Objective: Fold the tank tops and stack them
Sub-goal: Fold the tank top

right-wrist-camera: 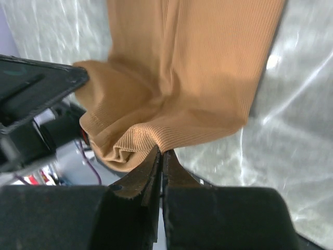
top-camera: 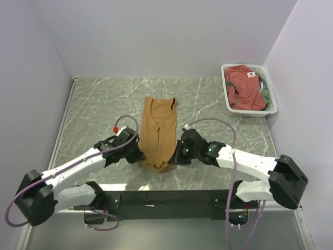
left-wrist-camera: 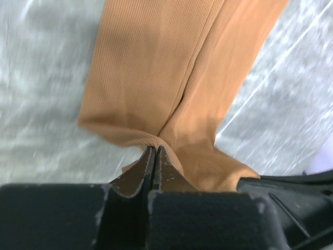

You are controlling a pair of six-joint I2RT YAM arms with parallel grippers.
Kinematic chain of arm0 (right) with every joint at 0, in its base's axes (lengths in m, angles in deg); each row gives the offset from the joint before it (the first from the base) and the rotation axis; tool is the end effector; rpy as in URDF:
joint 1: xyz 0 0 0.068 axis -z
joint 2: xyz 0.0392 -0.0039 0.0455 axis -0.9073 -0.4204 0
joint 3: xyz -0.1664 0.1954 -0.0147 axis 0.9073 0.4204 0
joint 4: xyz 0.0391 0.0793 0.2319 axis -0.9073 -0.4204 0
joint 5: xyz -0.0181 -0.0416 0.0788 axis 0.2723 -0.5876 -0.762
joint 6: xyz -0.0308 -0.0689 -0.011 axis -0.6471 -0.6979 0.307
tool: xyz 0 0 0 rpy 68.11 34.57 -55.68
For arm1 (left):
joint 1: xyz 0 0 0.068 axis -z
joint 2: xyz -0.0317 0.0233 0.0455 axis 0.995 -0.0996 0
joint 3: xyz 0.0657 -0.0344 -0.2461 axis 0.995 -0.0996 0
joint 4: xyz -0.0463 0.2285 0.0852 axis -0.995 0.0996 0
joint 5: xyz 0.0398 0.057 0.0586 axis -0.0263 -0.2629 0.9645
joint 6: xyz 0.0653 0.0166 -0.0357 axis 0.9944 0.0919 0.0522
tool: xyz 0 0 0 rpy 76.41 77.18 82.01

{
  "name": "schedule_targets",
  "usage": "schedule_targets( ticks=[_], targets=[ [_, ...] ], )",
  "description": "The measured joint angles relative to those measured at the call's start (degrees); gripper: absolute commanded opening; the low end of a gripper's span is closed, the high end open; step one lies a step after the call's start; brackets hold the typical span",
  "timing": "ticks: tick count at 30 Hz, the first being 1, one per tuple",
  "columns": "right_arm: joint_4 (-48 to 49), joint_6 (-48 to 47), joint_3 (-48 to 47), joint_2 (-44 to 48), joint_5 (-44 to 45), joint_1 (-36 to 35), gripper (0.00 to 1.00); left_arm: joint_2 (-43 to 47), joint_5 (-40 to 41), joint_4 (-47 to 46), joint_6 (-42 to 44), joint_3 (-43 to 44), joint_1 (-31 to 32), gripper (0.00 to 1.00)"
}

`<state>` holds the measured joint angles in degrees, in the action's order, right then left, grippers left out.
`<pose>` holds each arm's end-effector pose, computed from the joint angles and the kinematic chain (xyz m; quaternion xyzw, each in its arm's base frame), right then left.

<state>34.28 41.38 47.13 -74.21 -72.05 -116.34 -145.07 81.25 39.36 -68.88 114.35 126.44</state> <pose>0.1538 0.2098 0.1741 0.0215 0.9260 0.3480 0.1446 0.1627 -0.1433 0.1774 -0.2476 0.9201 -0.2413 0.1841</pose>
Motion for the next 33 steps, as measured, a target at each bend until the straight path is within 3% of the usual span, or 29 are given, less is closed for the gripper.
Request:
schedule_targets(
  ticks=[20,31,33],
  targets=[
    [0.96,-10.97,-20.52,-22.88,-4.79,16.13,0.0,-30.18,-6.45,-11.3,10.84,19.06,-16.68,0.01],
    [0.81,-13.35,-30.95,-33.44,-7.21,21.16,0.0,-38.29,-9.25,-13.27,12.5,27.96,-20.74,0.0],
    [0.66,-13.66,-32.44,-35.04,-7.43,21.53,0.05,-39.78,-9.68,-13.51,12.92,29.31,-21.2,0.01]
  ],
)
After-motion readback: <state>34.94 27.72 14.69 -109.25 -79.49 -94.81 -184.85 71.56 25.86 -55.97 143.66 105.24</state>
